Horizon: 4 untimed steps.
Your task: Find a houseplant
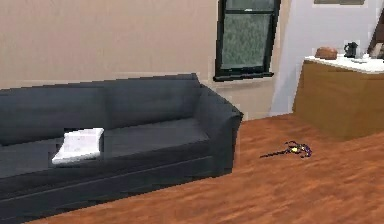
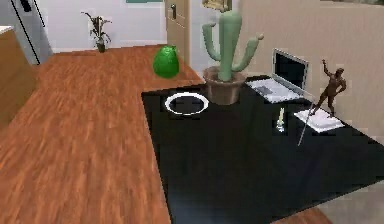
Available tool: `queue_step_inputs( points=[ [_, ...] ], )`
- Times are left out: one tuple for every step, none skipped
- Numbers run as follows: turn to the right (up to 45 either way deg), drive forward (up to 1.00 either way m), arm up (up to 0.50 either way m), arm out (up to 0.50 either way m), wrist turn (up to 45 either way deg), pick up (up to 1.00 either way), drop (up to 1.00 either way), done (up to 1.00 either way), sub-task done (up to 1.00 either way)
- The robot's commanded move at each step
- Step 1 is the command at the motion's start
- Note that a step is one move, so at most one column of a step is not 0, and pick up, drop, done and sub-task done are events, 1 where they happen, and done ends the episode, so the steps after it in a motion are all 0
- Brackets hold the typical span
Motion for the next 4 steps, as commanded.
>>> queue_step_inputs(
  points=[
    [18.0,0.0,0.0,0.0,0.0,0.0,0.0,0.0,0.0],
    [0.0,0.25,0.0,0.0,0.0,0.0,0.0,0.0,0.0],
    [45.0,0.0,0.0,0.0,0.0,0.0,0.0,0.0,0.0],
    [6.0,0.0,0.0,0.0,0.0,0.0,0.0,0.0,0.0]
  ],
)
